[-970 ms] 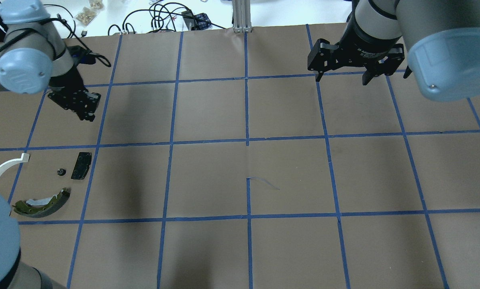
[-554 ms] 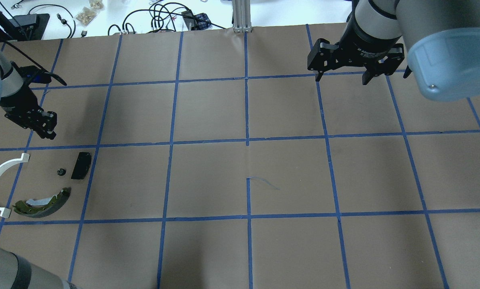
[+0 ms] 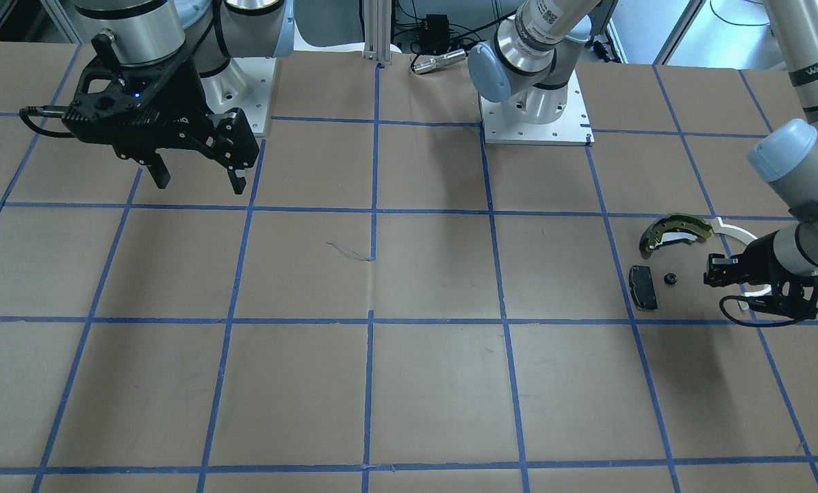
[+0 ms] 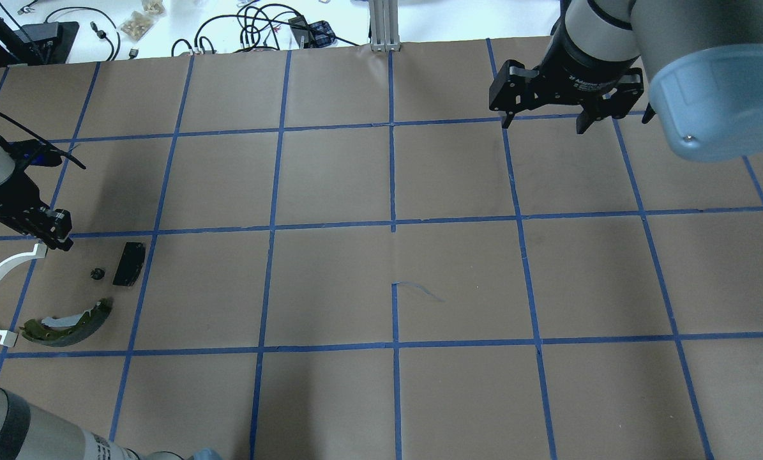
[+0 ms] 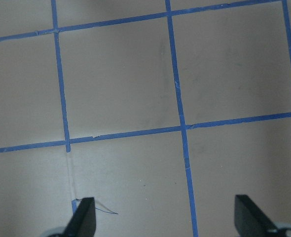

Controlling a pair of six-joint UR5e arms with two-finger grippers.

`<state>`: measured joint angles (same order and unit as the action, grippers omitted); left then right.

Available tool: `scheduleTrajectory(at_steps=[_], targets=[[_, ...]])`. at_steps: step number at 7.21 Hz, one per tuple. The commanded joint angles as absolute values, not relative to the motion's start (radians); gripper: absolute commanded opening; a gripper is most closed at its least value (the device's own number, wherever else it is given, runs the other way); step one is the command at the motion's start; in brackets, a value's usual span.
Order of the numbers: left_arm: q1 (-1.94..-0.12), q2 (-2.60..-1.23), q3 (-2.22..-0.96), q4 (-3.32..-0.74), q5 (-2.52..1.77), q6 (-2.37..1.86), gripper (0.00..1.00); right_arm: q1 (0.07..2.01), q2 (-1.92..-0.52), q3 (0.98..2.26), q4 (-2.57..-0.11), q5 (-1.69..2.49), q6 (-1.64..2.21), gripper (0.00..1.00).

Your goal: Place bearing gear from tray to pile

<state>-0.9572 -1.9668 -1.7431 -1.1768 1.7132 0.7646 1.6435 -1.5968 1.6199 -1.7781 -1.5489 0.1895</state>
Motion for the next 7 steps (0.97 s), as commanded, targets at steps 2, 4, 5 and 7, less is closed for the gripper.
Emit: scheduleTrajectory(at_steps=[2, 4, 5, 7], targets=[[-0.951, -1.990, -1.784, -1.126, 1.680, 0.779, 0.00, 1.643, -1.598, 1.620, -1.782, -1.548, 0.189, 1.00], [-0.950, -1.996, -1.799, -1.124, 1.678, 0.779, 0.00, 1.643, -1.597, 1.620, -1.782, -1.546, 0.190, 1.00], [-0.950, -1.996, -1.815, -1.112, 1.678, 0.778, 0.00, 1.644, -1.600, 1.620, -1.782, -1.546, 0.202, 1.00], [-0.950, -1.996, -1.844, -1.059, 1.680, 0.781, 0.00, 1.643, -1.598, 1.620, -1.782, -1.548, 0.202, 1.00]])
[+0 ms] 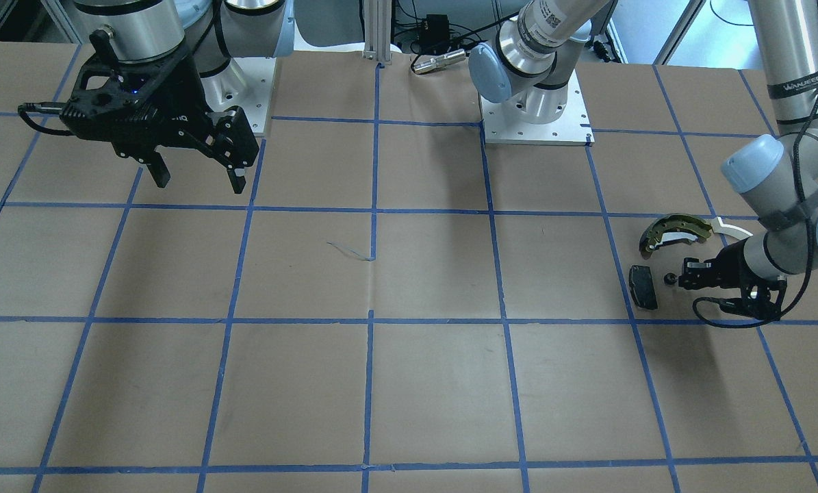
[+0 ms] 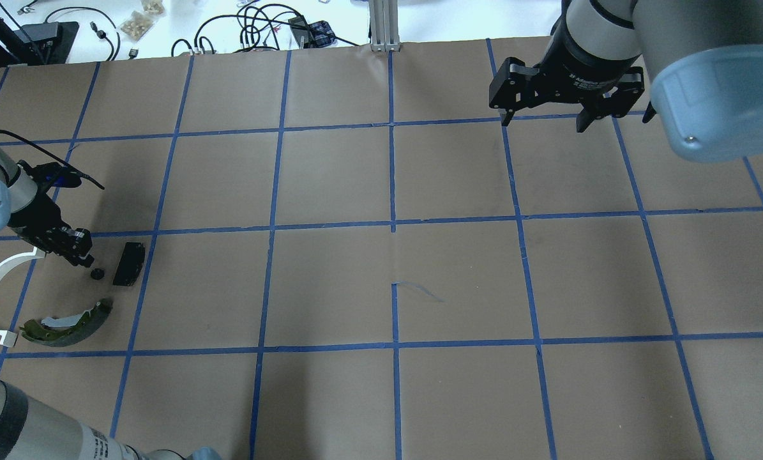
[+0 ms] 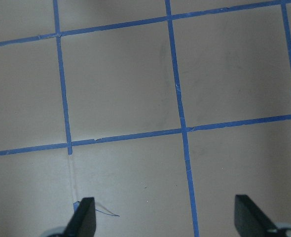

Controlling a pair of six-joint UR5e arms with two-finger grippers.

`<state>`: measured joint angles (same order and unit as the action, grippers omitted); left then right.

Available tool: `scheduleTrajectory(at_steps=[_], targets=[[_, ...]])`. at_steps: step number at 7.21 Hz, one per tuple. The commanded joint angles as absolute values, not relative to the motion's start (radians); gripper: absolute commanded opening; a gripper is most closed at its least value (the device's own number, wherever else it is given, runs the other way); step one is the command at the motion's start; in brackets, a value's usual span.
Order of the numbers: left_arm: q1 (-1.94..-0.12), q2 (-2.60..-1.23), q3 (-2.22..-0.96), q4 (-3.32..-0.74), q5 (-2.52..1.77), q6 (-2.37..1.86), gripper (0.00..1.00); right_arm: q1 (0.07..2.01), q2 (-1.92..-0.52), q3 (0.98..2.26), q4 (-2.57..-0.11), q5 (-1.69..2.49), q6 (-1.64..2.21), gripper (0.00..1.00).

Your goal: Place bearing gear from tray to pile

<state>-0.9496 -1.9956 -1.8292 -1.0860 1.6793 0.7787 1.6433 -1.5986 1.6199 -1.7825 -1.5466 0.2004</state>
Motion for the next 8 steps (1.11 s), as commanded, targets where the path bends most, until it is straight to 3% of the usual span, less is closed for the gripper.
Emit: scheduleTrajectory(at_steps=[1, 3, 4, 6, 8], targets=[[-0.950, -1.994, -1.844, -1.057, 1.683, 0.781, 0.00, 1.641, -1.597, 1.620, -1.784, -1.546, 0.202, 1.00], [-0.945, -1.994, -1.845, -1.058, 1.684, 0.781, 0.05, 1.641, -1.597, 1.620, -1.798, -1.546, 0.202, 1.00], [-0.925, -1.993, -1.847, -1.058, 1.689, 0.785, 0.17, 1.641, -1.597, 1.620, -1.798, -1.546, 0.202, 1.00], [-0.919, -1.993, -1.848, -1.061, 1.690, 0.787, 0.31, 1.641, -1.597, 1.620, -1.799, -1.546, 0.201, 1.00], [-0.919, -1.982, -1.882, -1.058, 1.686, 0.784, 0.36, 1.641, -1.597, 1.620, -1.798, -1.546, 0.201, 1.00]])
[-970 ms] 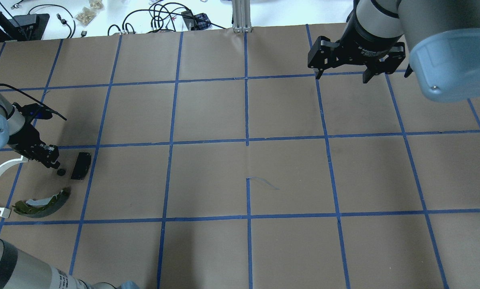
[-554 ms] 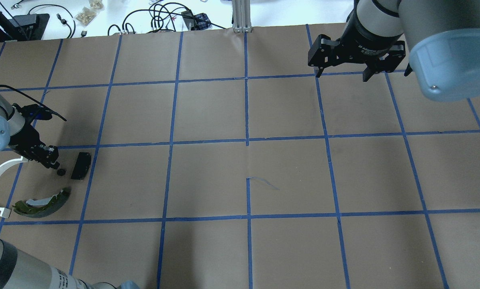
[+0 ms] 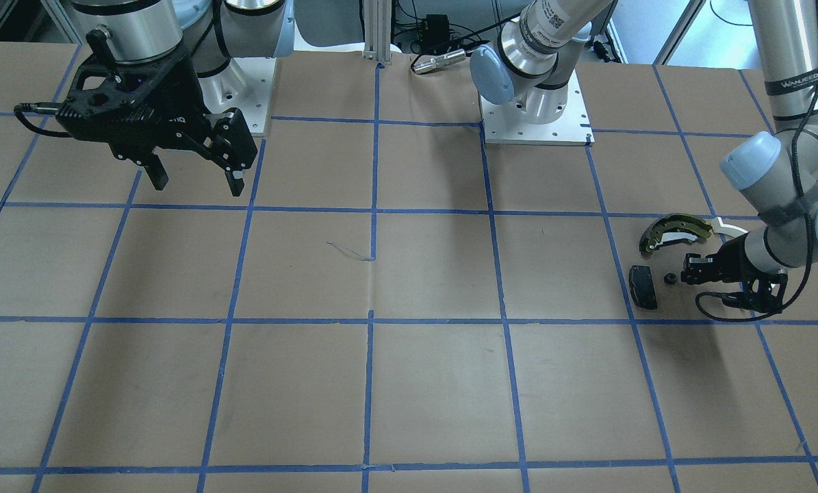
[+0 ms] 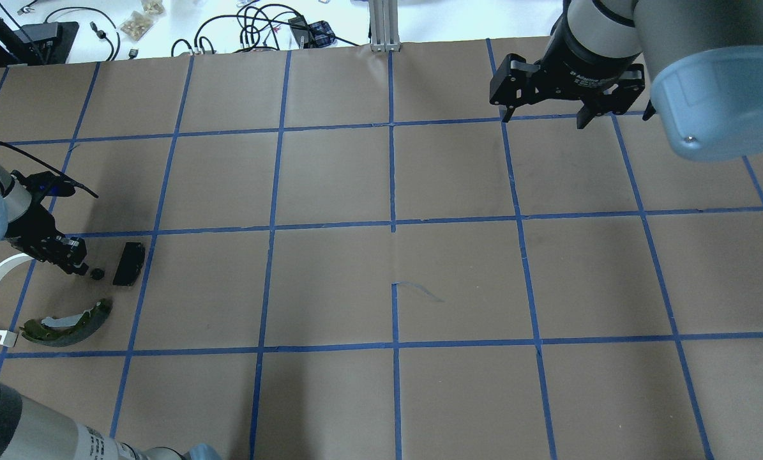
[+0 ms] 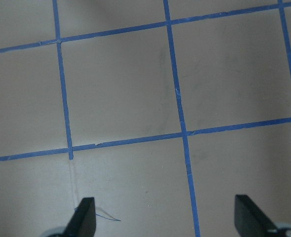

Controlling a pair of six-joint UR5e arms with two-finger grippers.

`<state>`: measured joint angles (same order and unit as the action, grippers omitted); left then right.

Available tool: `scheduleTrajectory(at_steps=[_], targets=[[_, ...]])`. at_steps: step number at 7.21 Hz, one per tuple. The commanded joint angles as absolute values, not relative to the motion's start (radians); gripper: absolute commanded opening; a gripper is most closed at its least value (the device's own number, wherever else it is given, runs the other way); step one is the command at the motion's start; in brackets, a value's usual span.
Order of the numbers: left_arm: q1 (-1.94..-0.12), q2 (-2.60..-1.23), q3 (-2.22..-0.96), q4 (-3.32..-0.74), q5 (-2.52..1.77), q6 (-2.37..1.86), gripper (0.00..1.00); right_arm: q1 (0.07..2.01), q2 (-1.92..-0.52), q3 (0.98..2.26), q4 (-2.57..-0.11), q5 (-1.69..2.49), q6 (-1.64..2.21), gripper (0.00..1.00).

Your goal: Place bearing gear from tray to pile

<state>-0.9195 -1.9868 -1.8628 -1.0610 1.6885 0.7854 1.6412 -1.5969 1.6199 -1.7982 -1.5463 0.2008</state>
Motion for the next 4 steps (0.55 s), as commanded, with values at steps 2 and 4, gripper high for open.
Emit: scheduleTrajectory(at_steps=[2, 4], targets=[[-0.919, -1.980, -1.884, -1.058, 1.693, 0.785, 0.98, 1.640, -1.595, 1.620, -1.799, -1.551, 0.190, 1.00], [-0.922, -1.964, -1.859, -1.066, 1.713, 0.784, 1.00, 1.640, -1.595, 1.620, -1.801, -1.549, 0.193, 1.00]])
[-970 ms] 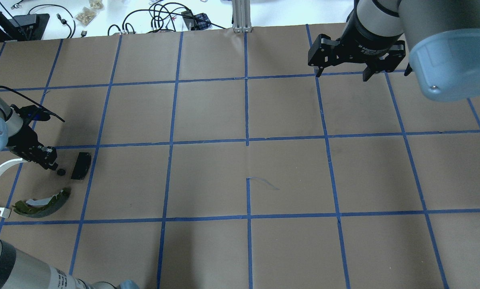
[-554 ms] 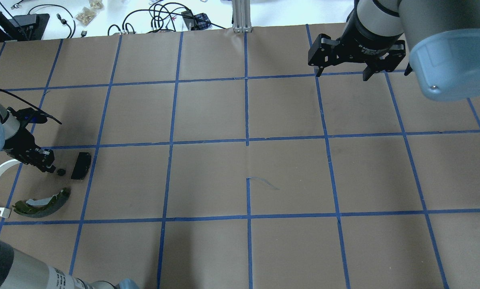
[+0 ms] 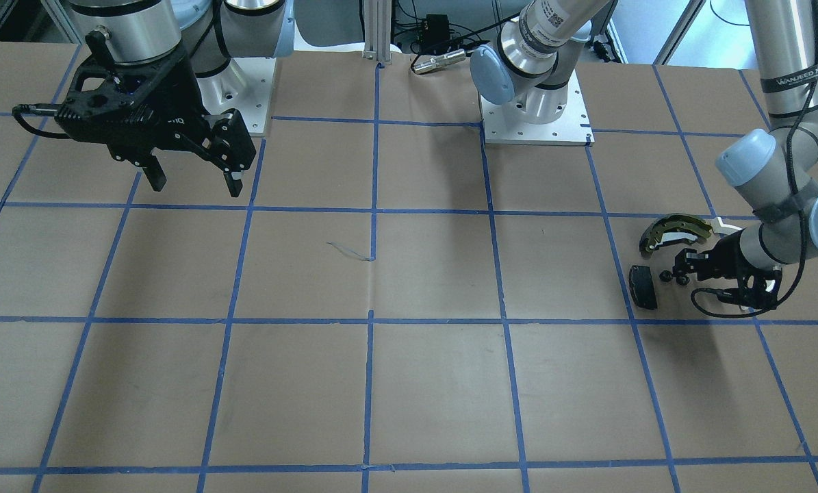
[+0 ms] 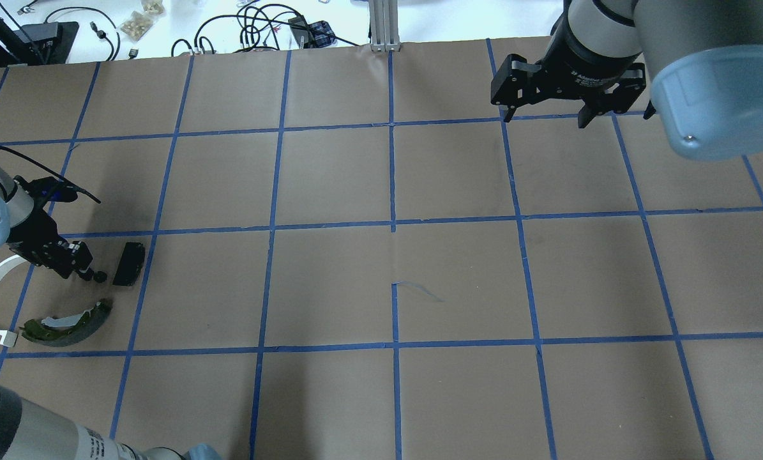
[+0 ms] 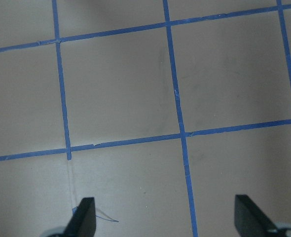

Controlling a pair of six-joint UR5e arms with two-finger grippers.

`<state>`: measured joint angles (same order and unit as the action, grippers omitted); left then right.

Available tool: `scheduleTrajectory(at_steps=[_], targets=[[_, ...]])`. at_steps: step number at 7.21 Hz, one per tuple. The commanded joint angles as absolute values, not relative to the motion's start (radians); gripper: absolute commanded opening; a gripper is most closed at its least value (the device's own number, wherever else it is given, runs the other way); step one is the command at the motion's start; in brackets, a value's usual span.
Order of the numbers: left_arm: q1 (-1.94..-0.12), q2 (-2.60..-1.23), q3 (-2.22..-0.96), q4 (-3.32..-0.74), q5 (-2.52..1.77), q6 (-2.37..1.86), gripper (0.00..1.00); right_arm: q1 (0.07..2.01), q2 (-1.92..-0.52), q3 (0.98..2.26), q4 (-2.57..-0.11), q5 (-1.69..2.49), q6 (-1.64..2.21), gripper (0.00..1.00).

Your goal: Place bearing gear from tray to pile

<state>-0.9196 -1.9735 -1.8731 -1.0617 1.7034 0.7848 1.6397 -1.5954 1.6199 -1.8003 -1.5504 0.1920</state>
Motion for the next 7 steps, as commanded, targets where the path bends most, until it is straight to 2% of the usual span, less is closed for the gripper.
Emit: scheduleTrajectory(at_steps=[1, 4, 7], targets=[[-0.923, -1.951, -1.809, -1.096, 1.710, 0.784, 1.00, 1.640, -1.595, 1.620, -1.801, -1.551, 0.192, 1.00], [-0.988, -1.930, -1.558, -1.369, 1.630, 0.689, 1.00, 1.640, -1.595, 1.621, -1.799, -1.552, 0.192, 1.00], [-1.194, -1.834, -1.406, -1.599, 1.605, 0.375, 1.00, 1.640, -1.595, 1.621, -1.799, -1.552, 0.192, 1.00]])
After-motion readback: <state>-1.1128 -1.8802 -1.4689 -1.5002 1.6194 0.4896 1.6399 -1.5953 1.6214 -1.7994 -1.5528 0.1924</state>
